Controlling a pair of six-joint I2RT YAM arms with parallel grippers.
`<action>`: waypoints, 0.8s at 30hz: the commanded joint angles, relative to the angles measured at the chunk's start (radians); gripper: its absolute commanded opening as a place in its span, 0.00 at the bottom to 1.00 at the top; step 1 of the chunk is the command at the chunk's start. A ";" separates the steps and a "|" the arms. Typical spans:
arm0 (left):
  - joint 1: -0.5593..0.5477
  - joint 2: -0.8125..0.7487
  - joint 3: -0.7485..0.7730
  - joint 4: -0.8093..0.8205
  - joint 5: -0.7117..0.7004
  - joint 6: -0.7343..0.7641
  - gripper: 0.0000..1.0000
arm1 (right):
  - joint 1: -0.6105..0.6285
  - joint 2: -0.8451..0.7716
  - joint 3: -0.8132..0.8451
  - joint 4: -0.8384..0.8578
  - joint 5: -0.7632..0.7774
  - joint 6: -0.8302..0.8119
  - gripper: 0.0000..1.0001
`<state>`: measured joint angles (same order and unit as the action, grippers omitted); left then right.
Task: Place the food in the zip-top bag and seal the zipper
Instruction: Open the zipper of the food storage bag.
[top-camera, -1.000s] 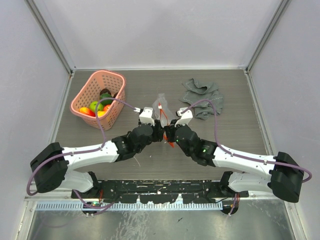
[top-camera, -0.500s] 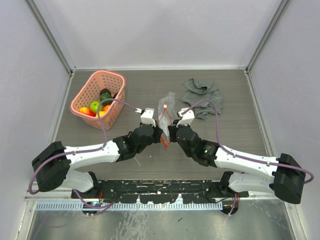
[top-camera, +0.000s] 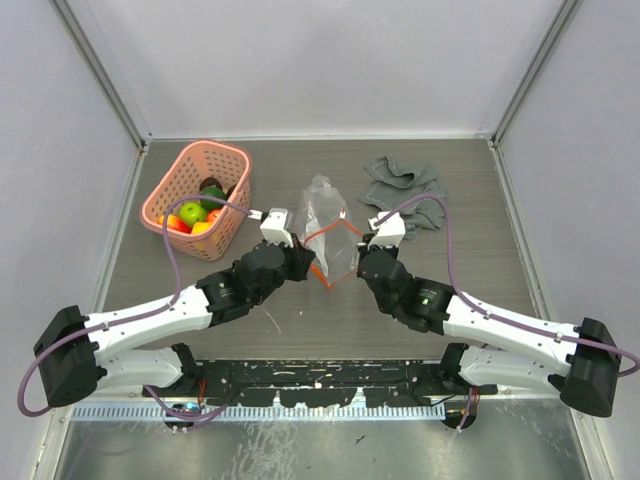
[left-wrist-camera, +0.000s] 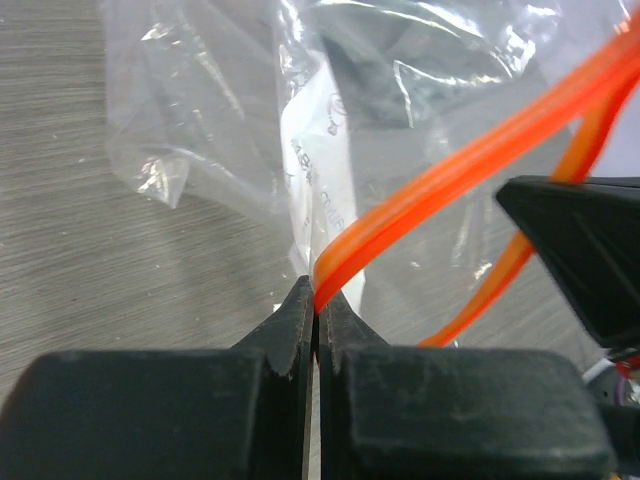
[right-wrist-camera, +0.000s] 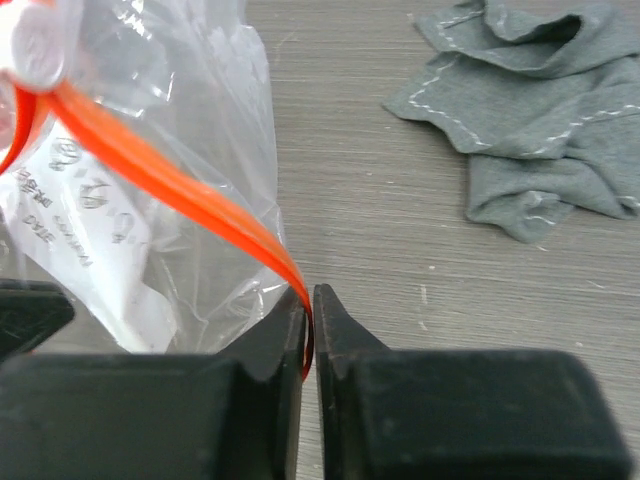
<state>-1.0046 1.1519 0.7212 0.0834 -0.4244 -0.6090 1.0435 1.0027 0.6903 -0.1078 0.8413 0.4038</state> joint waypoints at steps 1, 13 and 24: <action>0.005 -0.041 0.013 0.017 0.072 -0.010 0.00 | 0.004 0.041 0.019 0.140 -0.107 0.028 0.19; 0.006 -0.049 -0.037 0.151 0.114 -0.154 0.00 | 0.005 0.149 -0.019 0.330 -0.229 0.118 0.52; 0.007 -0.091 -0.065 0.202 0.077 -0.176 0.00 | 0.005 0.177 -0.052 0.353 -0.319 0.096 0.48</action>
<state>-0.9993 1.1126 0.6621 0.1894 -0.3252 -0.7715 1.0416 1.1831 0.6422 0.1814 0.5541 0.4992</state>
